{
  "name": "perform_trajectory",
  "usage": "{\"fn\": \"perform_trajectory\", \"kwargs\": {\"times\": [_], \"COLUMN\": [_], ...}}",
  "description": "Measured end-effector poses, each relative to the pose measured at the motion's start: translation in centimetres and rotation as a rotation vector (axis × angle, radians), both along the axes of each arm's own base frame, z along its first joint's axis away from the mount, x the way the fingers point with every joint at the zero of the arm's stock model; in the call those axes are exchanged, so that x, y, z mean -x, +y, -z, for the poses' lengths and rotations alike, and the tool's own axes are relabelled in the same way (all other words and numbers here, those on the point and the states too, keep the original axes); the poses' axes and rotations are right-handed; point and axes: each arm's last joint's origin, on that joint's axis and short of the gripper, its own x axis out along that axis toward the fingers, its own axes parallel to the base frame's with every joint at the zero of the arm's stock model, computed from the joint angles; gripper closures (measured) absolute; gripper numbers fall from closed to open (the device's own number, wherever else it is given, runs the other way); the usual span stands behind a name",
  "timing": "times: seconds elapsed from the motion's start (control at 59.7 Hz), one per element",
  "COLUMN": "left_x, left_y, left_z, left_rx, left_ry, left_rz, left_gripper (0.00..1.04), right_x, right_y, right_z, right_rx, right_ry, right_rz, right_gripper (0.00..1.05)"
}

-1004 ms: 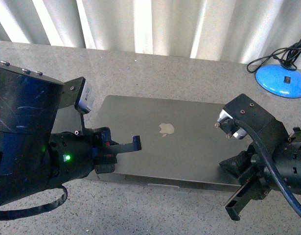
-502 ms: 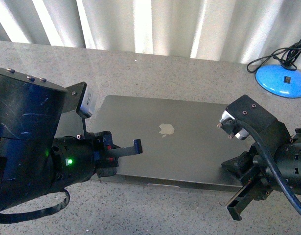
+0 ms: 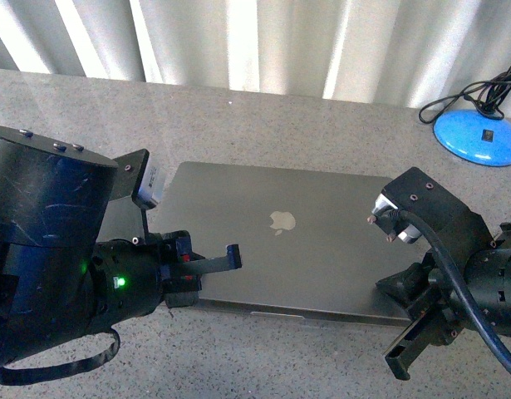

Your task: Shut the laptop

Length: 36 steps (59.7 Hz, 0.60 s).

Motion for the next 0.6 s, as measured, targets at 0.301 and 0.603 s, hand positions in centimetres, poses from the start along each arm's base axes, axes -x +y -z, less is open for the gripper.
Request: {"fn": "perform_trajectory", "kwargs": {"times": [0.301,0.603], "left_x": [-0.02,0.12], "left_y": [0.08,0.91], "left_z": [0.32,0.63], "left_rx": [0.013,0.057], "left_ry": [0.004,0.002], "left_rz": [-0.012,-0.042], "left_gripper": [1.01,1.01], "right_x": [0.21,0.40], "right_y": [0.03,0.04], "right_z": [0.43,0.91], "right_rx": [0.006,0.017], "right_ry": [0.008,0.019], "right_rz": [-0.001,-0.003], "right_gripper": [1.04,1.04]}}
